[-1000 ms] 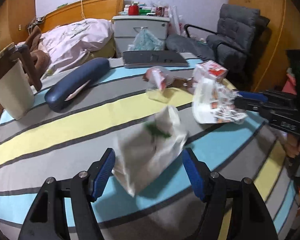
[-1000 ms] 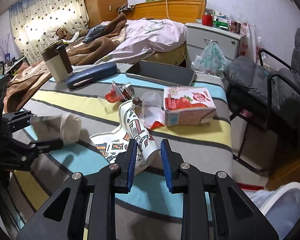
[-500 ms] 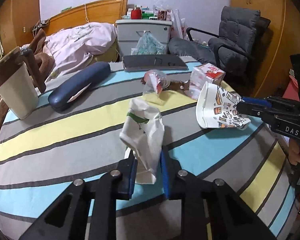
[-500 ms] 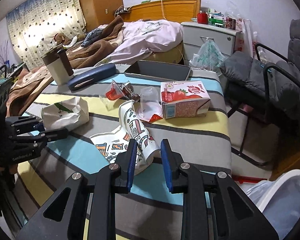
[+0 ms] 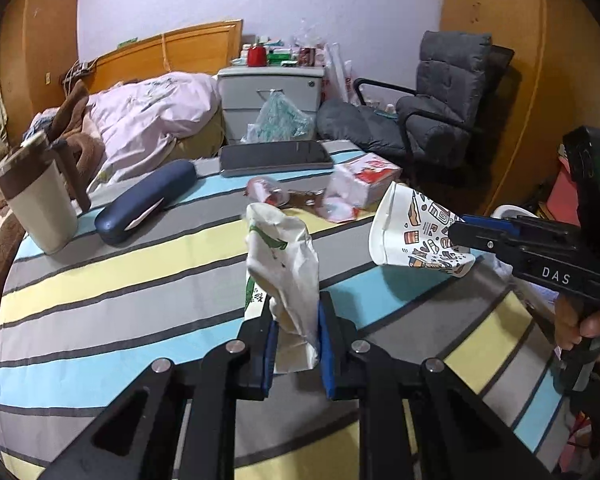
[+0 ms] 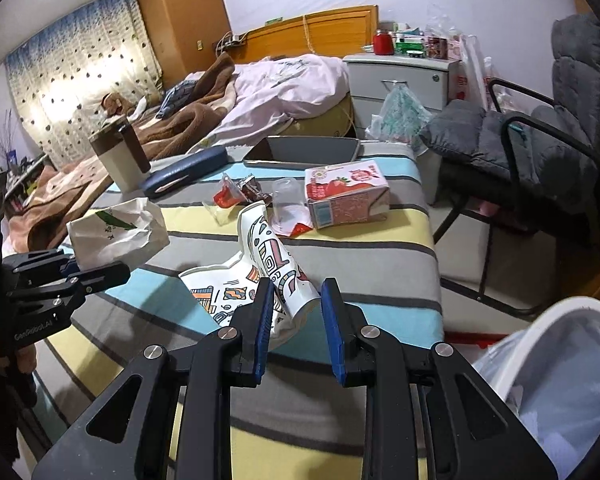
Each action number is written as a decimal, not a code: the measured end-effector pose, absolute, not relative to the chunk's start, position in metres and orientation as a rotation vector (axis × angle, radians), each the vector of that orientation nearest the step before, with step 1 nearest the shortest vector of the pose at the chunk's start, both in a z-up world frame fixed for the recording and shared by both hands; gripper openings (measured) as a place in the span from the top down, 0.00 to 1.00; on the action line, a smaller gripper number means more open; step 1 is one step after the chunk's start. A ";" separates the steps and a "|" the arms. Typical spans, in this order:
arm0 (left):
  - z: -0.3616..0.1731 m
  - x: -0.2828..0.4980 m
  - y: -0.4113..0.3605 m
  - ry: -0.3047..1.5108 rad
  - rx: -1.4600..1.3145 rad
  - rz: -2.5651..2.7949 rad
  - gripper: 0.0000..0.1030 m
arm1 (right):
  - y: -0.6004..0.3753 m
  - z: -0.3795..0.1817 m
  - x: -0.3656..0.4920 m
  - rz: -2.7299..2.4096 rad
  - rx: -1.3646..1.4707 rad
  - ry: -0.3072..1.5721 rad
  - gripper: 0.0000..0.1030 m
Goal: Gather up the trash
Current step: 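Carry the paper bag and printed paper cup over the trash bin with both tools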
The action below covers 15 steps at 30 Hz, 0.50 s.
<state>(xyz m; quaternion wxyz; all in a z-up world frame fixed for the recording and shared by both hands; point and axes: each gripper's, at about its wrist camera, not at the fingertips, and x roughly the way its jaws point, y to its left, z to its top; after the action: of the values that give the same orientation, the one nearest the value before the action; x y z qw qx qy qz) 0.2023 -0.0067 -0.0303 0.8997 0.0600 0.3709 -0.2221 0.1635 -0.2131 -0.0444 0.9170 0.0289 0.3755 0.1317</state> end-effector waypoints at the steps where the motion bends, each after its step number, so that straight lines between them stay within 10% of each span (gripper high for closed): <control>1: -0.029 0.200 -0.009 0.764 0.129 -0.461 0.81 | -0.216 -0.043 0.160 0.264 0.066 0.766 0.74; 15: -0.007 0.163 -0.070 0.714 0.162 -0.558 0.81 | -0.265 -0.022 0.111 0.132 0.118 0.696 0.74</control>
<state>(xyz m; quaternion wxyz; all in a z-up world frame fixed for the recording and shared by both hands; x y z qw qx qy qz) 0.1635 -0.0696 -0.0067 0.8960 0.0783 0.3445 -0.2690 0.1115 -0.2647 -0.0219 0.9362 0.0579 0.3404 0.0647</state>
